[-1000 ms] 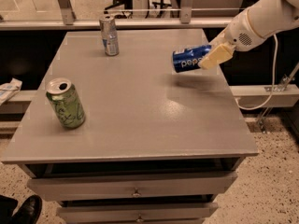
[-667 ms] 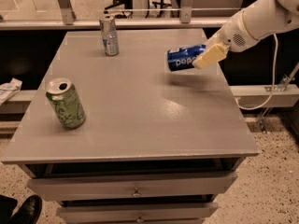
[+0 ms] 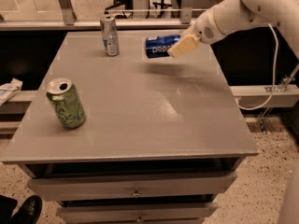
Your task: Move pepsi can near redbull can
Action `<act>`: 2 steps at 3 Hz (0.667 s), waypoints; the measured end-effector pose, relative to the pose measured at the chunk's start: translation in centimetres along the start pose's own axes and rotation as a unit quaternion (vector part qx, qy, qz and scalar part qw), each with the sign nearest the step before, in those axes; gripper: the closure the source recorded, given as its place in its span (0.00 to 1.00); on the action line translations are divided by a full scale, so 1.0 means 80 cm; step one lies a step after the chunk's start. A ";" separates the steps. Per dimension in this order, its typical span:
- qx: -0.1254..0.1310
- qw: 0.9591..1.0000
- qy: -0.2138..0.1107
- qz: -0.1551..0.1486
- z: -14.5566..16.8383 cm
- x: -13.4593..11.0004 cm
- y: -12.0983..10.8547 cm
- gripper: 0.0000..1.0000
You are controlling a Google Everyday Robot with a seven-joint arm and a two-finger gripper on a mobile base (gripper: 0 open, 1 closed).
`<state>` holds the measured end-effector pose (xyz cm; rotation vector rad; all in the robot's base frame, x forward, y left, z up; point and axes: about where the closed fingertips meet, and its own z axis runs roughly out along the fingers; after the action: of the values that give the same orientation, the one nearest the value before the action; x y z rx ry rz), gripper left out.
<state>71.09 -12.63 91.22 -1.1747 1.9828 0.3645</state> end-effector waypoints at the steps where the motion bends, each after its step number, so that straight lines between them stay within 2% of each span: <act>1: -0.017 1.000 -0.013 0.000 0.034 -0.023 0.002 1.00; 2: -0.043 0.999 -0.014 0.001 0.079 -0.032 0.016 1.00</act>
Offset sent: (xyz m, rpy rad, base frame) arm 0.0377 0.0945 -0.0475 0.0620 0.0804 0.1100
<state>73.76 -6.68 88.88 -1.2153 1.9612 0.4687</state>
